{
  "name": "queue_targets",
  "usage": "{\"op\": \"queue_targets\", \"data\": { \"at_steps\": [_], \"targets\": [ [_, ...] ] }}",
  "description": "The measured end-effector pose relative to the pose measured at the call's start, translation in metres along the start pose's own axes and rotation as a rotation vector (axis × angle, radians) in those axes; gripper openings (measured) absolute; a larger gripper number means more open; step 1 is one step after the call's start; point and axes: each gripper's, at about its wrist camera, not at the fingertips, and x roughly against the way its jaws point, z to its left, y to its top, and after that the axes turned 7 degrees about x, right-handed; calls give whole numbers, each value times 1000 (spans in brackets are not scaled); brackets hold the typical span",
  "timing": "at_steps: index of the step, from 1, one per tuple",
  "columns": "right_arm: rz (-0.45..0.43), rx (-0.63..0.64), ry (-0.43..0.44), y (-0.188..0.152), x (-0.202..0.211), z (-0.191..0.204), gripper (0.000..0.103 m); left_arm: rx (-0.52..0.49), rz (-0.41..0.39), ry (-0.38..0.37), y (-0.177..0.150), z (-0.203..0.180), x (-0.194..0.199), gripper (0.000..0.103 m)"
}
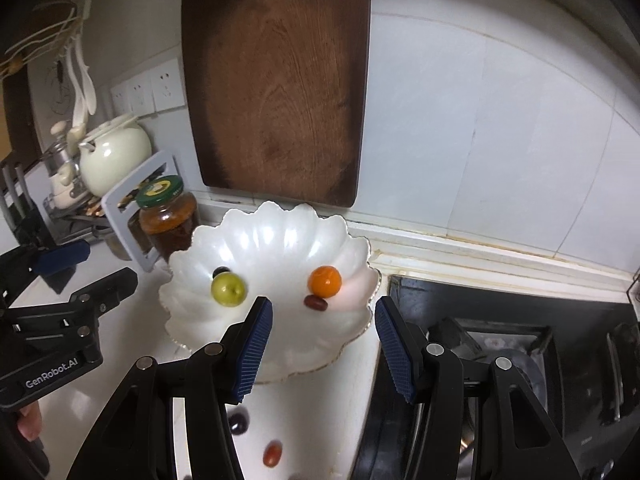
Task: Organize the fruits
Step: 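Move both open tools back toward the loose fruits on the counter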
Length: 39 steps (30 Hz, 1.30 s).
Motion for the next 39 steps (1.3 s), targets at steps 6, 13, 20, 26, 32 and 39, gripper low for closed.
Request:
{"op": "queue_targets", "data": {
  "at_steps": [6, 13, 20, 26, 32, 39],
  "targets": [
    [-41, 1, -8, -13, 28, 0, 55, 8, -30, -32, -9, -4, 24, 69],
    [-66, -5, 3, -25, 51, 0, 55, 1, -68, -43, -23, -9, 49, 69],
    [-79, -4, 4, -39, 67, 1, 55, -9, -97, -30, -42, -12, 67, 69],
    [-81, 12, 9, -52, 74, 4, 55, -22, -107, -35, -57, -14, 79, 69],
    [-82, 8, 25, -65, 80, 5, 55, -25, -92, -49, -71, -16, 84, 69],
    [-88, 25, 14, -79, 82, 8, 55, -17, -121, -17, -91, -17, 88, 69]
  ]
}}
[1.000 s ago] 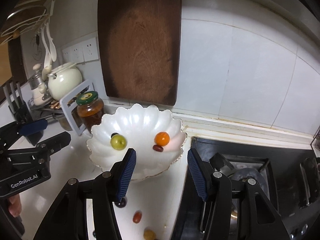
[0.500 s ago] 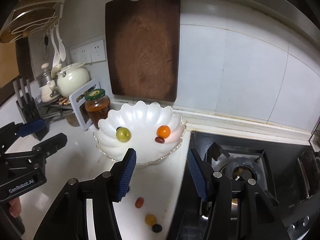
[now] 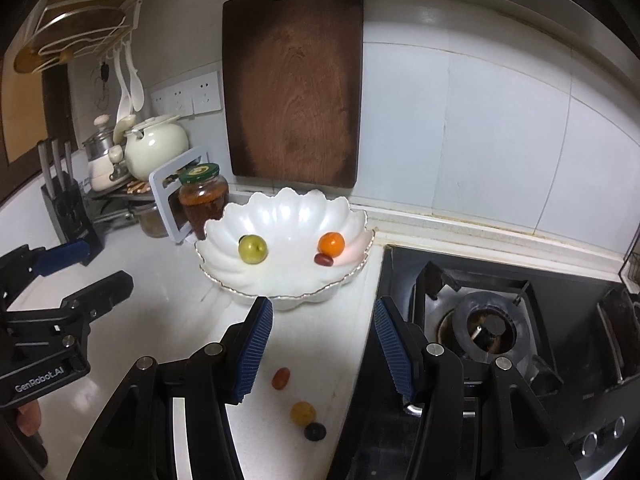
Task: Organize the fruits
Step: 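Move both open tools back toward the loose fruits on the counter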
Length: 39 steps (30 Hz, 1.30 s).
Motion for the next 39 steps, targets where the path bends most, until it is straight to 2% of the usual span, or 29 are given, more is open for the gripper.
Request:
{"op": "queue_targets", "data": {
  "at_steps": [8, 14, 18, 25, 39],
  "targets": [
    [0, 35, 8, -16, 2, 7, 55, 16, 20, -26, -24, 1, 3, 69],
    [34, 54, 18, -34, -1, 13, 55, 1, 48, -34, -44, 1, 3, 69],
    [61, 49, 26, -44, -4, 13, 55, 29, 71, -44, -56, 4, 3, 69],
    [89, 45, 8, -62, -6, 13, 55, 28, 71, -15, -76, 2, 3, 69],
    [143, 70, 12, -90, -17, 16, 55, 40, 152, -25, -106, -5, -14, 69]
  ]
}}
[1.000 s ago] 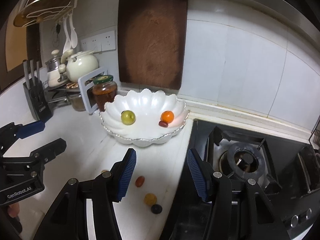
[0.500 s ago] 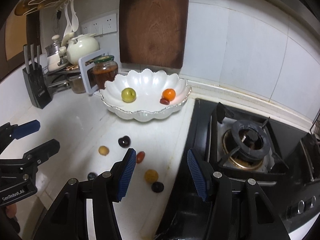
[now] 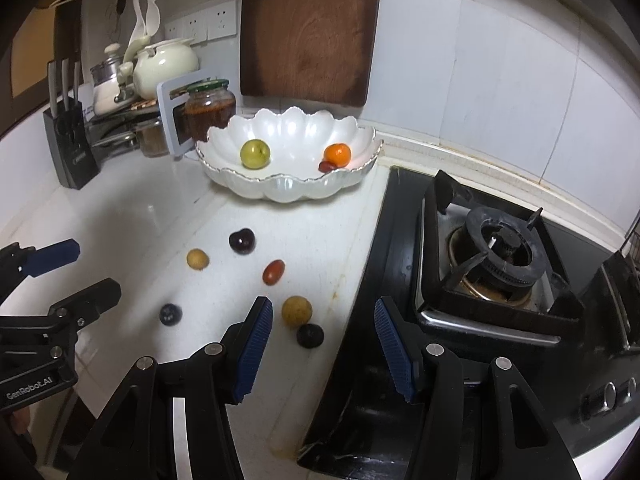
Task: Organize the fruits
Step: 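Move both open tools back toward the loose fruits on the counter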
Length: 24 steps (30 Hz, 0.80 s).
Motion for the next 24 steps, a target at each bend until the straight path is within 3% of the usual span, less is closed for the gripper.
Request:
{"op": "queue_targets", "data": {
  "at_steps": [15, 24],
  "targets": [
    [41, 8, 77, -14, -29, -1, 54, 12, 51, -8, -15, -10, -28, 66],
    [75, 21, 113, -17, -50, 1, 46, 38, 83, -7, -20, -9, -46, 61]
  ]
}}
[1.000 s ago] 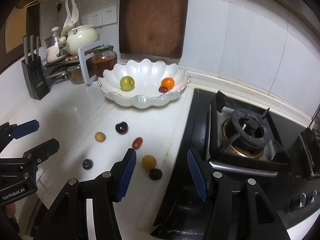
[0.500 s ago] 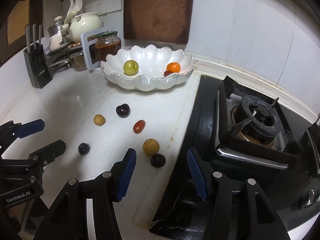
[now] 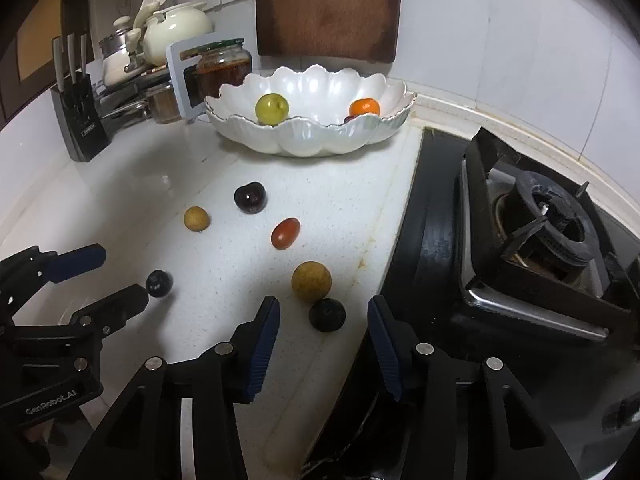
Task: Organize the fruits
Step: 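Move both open tools back toward the loose fruits on the counter, then grasp a dark plum with the left tool while the right tool grasps a small black berry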
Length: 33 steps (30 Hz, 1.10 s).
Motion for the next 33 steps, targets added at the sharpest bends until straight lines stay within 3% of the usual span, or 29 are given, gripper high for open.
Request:
{"op": "queue_targets", "data": {
  "at_steps": [20, 33],
  "targets": [
    [40, -7, 27, -2, -18, -1, 36, 13, 48, -21, -2, 0, -25, 44],
    [58, -7, 19, -1, -25, -1, 24, 8, 69, -29, 0, 1, -35, 31]
  ]
}}
